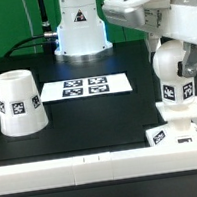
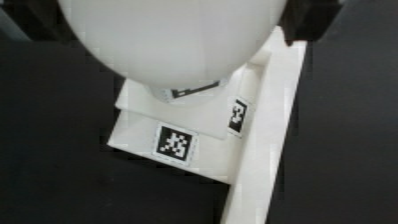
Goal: Assemble lamp
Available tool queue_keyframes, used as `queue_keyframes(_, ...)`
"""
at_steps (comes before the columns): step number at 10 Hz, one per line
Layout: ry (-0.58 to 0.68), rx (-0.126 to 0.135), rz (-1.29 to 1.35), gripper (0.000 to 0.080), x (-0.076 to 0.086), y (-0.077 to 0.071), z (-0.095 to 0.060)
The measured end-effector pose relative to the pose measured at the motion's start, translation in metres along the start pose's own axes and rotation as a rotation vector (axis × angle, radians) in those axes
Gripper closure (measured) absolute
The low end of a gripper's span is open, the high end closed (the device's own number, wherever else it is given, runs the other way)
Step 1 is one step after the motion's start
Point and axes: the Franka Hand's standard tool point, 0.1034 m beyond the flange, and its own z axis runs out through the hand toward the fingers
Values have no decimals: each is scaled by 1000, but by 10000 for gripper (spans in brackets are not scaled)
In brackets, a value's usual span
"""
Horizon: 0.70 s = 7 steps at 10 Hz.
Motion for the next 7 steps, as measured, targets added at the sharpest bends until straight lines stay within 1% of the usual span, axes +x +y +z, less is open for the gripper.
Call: queue_keyframes(7, 3, 37, 685, 222, 3, -6, 1)
